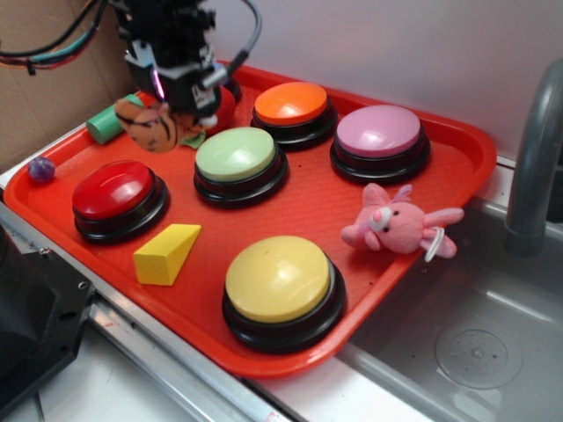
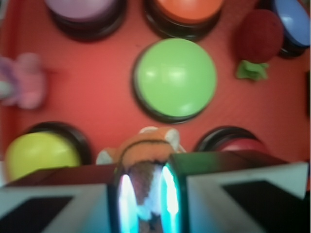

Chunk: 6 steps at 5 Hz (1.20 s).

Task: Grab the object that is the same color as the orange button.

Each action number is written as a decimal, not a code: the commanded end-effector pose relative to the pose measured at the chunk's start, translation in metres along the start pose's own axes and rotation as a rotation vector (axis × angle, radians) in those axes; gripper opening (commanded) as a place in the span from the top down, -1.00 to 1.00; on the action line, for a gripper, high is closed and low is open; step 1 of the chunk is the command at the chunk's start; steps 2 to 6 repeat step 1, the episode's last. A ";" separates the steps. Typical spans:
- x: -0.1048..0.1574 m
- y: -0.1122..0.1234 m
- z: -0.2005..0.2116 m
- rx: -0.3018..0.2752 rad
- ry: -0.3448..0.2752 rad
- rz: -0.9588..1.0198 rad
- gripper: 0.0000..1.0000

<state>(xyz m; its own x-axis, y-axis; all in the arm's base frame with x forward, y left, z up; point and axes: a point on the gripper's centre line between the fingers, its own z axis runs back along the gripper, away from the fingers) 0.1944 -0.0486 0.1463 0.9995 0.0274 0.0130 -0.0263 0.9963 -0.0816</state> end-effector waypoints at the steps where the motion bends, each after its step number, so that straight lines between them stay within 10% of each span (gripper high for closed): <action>1: 0.003 -0.007 0.021 -0.008 0.012 0.010 1.00; 6: 0.003 -0.007 0.021 -0.008 0.012 0.010 1.00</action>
